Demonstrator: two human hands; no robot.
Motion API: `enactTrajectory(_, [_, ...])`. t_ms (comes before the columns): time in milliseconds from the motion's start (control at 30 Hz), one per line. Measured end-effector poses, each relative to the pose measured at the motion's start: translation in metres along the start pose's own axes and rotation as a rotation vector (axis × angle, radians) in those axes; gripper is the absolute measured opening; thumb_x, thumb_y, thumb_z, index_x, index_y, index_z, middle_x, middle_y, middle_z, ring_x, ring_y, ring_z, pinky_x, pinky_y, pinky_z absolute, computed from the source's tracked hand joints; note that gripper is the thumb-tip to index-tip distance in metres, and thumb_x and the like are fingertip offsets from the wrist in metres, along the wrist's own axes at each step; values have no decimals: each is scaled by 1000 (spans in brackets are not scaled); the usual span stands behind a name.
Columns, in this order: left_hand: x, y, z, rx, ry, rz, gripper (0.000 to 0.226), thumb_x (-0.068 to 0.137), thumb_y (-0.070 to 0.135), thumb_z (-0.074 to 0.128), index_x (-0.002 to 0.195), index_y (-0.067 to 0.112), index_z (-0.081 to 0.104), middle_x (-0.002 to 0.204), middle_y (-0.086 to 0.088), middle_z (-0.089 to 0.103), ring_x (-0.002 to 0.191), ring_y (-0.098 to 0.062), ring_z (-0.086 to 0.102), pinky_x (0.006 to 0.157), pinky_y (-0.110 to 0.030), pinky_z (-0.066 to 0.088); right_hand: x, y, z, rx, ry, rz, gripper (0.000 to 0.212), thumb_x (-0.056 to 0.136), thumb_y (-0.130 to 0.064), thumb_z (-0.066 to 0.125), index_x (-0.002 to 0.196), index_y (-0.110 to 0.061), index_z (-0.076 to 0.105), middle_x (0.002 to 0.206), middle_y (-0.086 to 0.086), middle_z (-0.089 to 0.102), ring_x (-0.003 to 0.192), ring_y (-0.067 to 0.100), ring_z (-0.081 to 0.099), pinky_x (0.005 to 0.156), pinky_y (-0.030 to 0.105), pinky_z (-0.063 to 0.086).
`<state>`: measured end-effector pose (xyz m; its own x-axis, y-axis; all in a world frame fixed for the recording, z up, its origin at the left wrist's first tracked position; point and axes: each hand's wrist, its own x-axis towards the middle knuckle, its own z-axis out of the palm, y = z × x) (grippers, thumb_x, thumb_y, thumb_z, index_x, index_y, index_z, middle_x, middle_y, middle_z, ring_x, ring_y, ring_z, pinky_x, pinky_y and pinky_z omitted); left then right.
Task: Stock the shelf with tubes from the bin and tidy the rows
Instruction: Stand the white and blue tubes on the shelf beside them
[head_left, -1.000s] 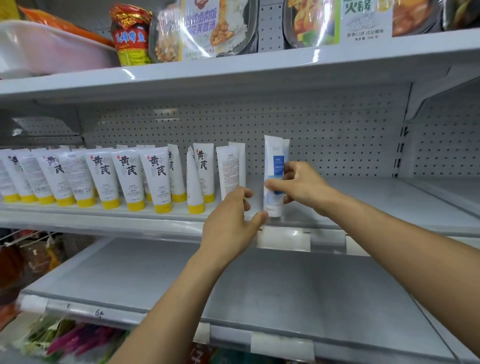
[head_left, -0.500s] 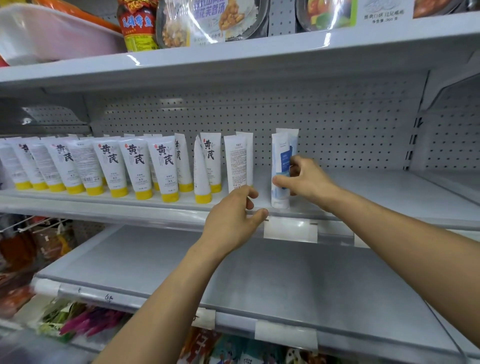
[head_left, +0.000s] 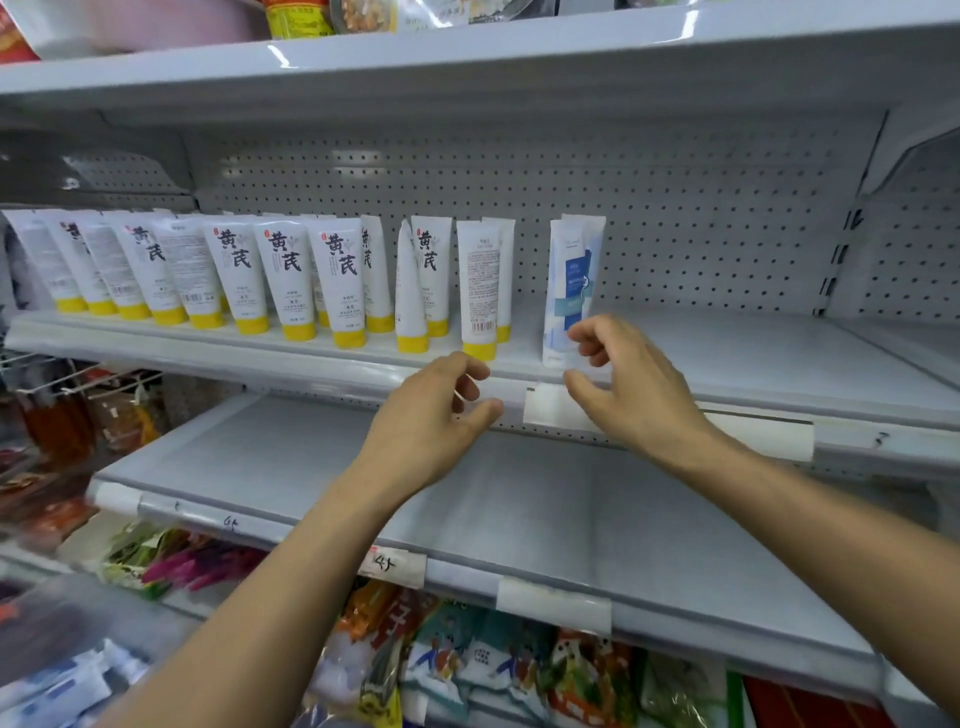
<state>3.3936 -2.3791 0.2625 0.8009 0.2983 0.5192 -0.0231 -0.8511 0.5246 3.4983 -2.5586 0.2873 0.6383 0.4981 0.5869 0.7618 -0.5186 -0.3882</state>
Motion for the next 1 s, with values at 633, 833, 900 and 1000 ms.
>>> enactTrajectory(633, [-194,-286,-123,163,-146,-573,30,91,34,61,117,21,56,100,8,58,85,-12,59,77,-30,48,-24,-204,288,35,-664,-476,28,91,-36,54,118,-29,52,117,-9,56,104,13,53,85,34,48])
enactTrajectory(833, [-251,-433,-211,126,-47,-927,25,92,31,61,115,22,56,95,9,62,86,-14,63,77,-28,47,-27,-311,451,220,-931,-341,23,85,-26,59,108,-22,59,106,-3,61,98,16,59,85,35,48])
enactTrajectory(900, [-265,-476,-222,175,-151,-996,27,93,34,60,116,23,55,96,11,60,95,-18,63,85,-33,49,-31,-334,497,250,-1015,-284,21,84,-24,60,105,-20,61,97,-4,61,91,16,60,81,34,50])
enactTrajectory(1000, [-279,-529,-218,149,-317,-1058,30,92,37,60,119,24,55,105,5,65,99,-22,63,88,-38,51,-41,-350,562,291,-1117,-198,9,82,-24,62,87,-29,57,82,-9,59,80,15,59,74,34,50])
